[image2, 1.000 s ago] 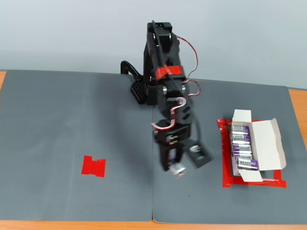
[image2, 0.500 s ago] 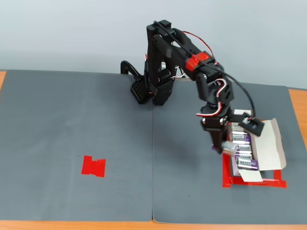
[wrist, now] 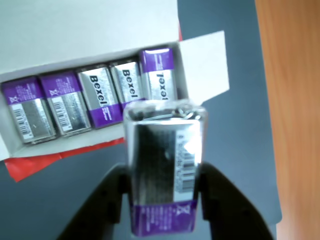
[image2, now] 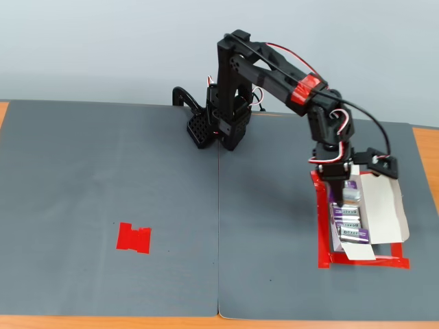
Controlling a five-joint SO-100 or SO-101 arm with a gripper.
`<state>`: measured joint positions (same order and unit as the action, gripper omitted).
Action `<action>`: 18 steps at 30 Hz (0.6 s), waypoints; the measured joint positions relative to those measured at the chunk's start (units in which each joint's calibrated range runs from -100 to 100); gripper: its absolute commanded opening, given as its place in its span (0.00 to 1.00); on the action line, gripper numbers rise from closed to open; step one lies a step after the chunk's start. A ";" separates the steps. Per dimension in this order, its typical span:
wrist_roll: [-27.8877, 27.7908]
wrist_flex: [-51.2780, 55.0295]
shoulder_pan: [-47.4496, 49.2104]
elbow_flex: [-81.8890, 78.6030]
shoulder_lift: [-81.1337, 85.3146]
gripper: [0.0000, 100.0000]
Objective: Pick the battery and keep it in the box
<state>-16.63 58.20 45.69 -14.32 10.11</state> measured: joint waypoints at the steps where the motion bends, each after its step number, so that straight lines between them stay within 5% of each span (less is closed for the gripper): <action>1: 0.00 0.00 0.37 0.90 -0.93 0.10; 18: 0.10 -0.09 4.72 6.92 -14.61 0.10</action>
<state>-16.53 58.11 50.41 -7.41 -4.50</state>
